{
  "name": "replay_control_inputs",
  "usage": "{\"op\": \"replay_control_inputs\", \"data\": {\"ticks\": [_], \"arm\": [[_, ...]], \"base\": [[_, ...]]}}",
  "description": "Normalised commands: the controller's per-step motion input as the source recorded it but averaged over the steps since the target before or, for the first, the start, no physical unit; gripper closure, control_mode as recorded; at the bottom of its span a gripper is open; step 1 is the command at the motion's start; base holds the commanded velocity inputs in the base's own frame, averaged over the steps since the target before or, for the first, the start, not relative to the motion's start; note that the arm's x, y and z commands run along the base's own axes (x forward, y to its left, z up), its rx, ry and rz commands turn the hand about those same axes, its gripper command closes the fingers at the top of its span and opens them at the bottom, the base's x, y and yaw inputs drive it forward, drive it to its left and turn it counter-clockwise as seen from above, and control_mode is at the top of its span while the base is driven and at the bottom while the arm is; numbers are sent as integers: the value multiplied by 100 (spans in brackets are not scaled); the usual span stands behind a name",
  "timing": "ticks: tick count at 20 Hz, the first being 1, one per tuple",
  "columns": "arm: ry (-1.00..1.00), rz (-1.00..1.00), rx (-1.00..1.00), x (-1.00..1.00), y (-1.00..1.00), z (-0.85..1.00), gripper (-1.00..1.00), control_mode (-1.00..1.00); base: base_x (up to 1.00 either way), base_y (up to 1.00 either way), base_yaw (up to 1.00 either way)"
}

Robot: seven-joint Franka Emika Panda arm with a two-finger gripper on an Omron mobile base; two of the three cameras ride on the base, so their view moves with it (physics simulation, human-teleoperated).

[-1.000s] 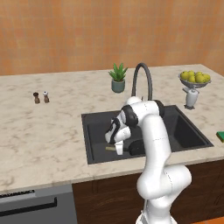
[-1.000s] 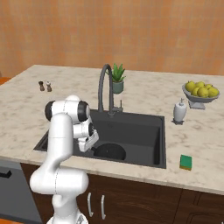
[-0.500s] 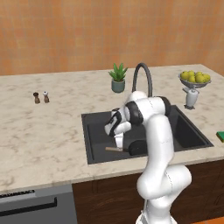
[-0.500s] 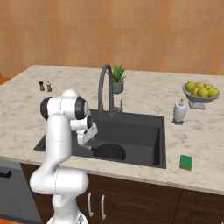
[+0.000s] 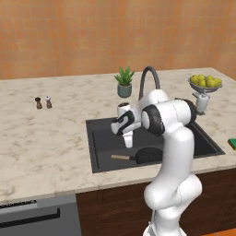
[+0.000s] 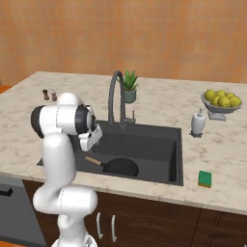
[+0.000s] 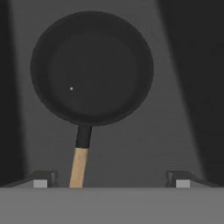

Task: Pick the pan and sponge and place them into the sink. Then turn on the water.

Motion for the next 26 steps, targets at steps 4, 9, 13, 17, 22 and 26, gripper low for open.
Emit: {"op": "replay_control_inputs", "data": {"ticks": [4,9,13,17,22,26], "arm": [[-5,46,0,-65,1,49,-100,-100],[0,48,0,-60,34,67,-100,-100],[0,46,0,-23,26,95,-100,-100],[0,46,0,-11,1,100,-100,-100],[-5,55,0,-16,-1,73,-100,-100],[-15,58,0,-16,-9,39,-100,-100]], "base": [[0,0,0],[0,0,0],[0,0,0],[0,0,0],[0,0,0],[0,0,0]]}}
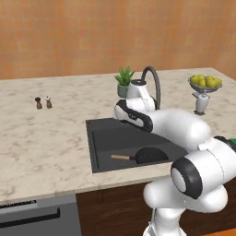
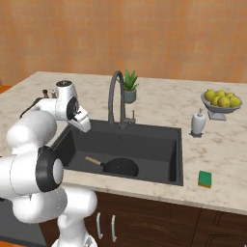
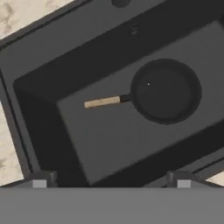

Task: Pick the pan and sponge and place them into the sink. Then turn on the water.

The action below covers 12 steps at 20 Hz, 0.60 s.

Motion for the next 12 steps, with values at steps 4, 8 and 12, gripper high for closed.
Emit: {"op": "replay_control_inputs", "data": {"ticks": [4,8,12], "arm": [[-8,53,0,-33,-20,15,-100,-100],[-4,16,0,-20,-2,0,-100,-100],[-9,0,-10,-12,0,23,-100,-100]], "base": [[0,0,0],[0,0,0],[0,0,0]]}}
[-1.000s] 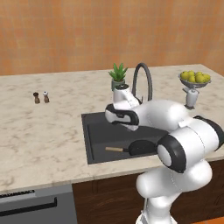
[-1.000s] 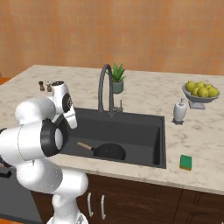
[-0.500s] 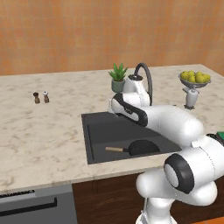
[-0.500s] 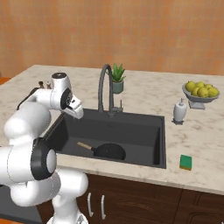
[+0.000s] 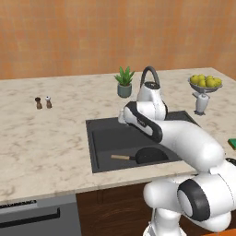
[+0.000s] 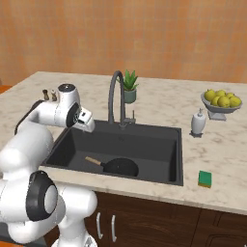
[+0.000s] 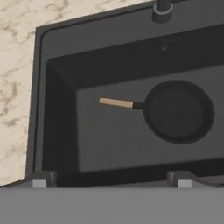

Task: Pick the pan and sponge and place them into the sink. Then turn on the water.

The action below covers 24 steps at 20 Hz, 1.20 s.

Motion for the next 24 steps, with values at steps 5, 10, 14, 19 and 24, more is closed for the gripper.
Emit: {"op": "replay_control_inputs", "data": {"ticks": [5,10,14,19,24], "arm": [[-8,0,-19,-9,0,42,-100,-100],[-2,0,-14,-2,-5,37,-100,-100],[0,0,-4,-11,-19,21,-100,-100],[0,0,0,-17,-20,14,-100,-100],[0,-7,0,-22,-32,0,-100,-100]], "base": [[0,0,0],[0,0,0],[0,0,0],[0,0,0],[0,0,0]]}}
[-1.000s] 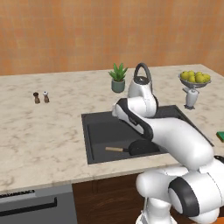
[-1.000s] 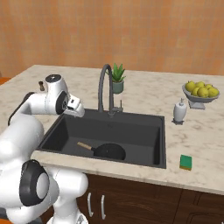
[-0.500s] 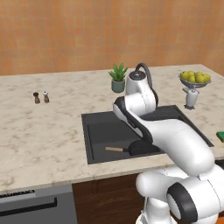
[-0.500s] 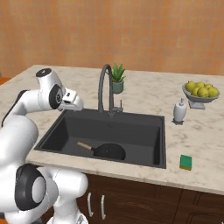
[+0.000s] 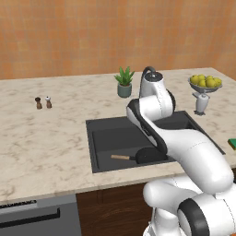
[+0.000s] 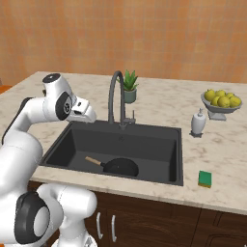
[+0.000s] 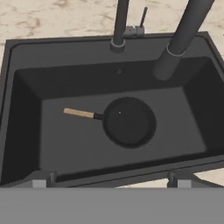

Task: Pick the pan and sponge and place them into the sink. Then turn on the water.

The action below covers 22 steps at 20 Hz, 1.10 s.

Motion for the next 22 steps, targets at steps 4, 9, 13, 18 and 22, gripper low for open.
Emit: {"op": "replay_control_inputs", "data": {"ticks": [4,9,13,18,22], "arm": [[0,-6,0,-4,-17,0,-100,-100],[-1,8,5,0,-15,12,-100,-100],[-2,18,1,-12,-3,1,-100,-100],[0,7,0,-12,4,0,-100,-100],[-5,10,0,-6,3,0,-100,-100]], "base": [[0,0,0],[0,0,0],[0,0,0],[0,0,0],[0,0,0]]}}
